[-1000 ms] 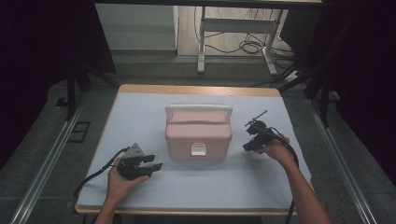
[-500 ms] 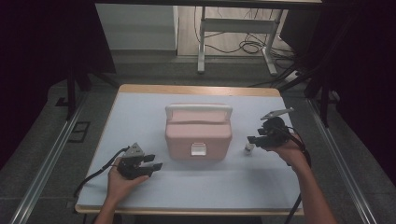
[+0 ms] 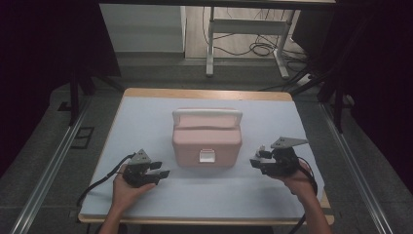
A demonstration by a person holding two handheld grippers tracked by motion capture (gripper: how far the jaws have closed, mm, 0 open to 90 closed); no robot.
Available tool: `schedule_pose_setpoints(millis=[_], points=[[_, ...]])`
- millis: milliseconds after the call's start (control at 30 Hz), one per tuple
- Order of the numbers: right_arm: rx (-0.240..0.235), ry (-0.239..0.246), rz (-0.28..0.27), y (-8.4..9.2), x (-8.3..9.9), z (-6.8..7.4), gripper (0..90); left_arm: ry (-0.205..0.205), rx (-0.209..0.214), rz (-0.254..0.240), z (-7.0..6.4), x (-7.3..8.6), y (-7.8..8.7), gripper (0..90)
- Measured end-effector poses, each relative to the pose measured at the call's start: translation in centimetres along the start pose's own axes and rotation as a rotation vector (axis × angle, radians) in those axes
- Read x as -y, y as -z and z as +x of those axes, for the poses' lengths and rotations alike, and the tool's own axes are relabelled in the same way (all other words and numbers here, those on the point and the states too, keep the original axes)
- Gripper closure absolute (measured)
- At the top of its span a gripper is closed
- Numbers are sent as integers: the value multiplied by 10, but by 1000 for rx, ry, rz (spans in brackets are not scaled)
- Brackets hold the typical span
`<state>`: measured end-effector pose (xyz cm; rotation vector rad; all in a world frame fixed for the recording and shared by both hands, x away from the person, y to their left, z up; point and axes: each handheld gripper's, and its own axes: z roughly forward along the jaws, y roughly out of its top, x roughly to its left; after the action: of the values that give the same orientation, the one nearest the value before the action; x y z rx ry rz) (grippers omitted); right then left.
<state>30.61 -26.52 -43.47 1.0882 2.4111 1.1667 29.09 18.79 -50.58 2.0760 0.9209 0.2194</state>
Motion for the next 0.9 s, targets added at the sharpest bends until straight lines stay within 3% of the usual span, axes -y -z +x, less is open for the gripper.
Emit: schedule_pose_setpoints(millis=[167, 300, 900], points=[[-22, -14, -20, -13, 22, 8, 474, -1, -1, 4, 0, 0, 0, 490], [-10, -11, -22, -24, 37, 11, 476, -3, -3, 7, 0, 0, -1, 490], [-1, -16, -16, -35, 52, 13, 477, -7, -3, 1, 0, 0, 1, 489]])
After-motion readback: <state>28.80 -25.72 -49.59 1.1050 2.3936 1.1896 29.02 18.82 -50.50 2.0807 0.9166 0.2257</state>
